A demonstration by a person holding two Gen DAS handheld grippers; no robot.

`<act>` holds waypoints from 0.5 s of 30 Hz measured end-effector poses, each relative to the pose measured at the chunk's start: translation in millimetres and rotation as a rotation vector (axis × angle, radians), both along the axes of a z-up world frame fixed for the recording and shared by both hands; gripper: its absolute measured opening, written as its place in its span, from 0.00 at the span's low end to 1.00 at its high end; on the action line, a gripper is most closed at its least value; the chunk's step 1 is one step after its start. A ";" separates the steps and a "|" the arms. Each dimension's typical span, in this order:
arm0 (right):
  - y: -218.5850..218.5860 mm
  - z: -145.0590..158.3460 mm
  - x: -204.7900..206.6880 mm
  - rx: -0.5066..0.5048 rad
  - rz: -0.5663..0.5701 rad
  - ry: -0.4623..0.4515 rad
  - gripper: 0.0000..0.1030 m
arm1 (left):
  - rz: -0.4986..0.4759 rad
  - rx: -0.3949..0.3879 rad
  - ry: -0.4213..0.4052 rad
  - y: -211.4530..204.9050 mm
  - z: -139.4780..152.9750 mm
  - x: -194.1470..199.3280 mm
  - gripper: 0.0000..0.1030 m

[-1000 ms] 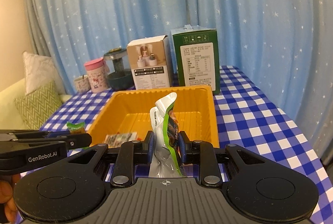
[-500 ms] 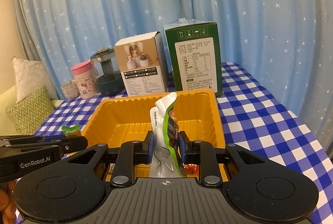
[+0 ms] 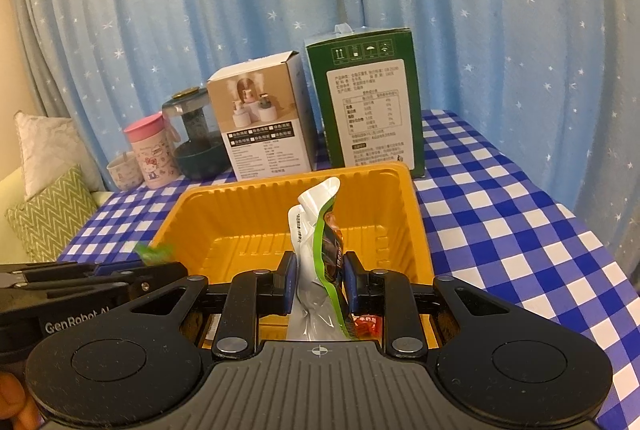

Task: Organize snacks
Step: 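Open the left tool to drop the green candy into the tray, then lower the white-green packet into the tray and open the right tool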

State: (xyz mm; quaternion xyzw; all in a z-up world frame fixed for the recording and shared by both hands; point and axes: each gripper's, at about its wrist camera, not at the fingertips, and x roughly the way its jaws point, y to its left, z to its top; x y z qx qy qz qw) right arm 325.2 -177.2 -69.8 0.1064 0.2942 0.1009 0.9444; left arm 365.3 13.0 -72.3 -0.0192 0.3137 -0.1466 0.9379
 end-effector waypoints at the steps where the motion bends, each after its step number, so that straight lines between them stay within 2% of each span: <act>1: -0.9 -0.1 0.1 0.003 -0.002 0.001 0.24 | 0.003 0.003 -0.002 0.2 -0.4 0.2 0.42; 15: 1.4 2.1 -1.0 0.021 0.007 -0.003 0.24 | 0.106 0.019 -0.001 32.8 -0.4 -2.1 0.42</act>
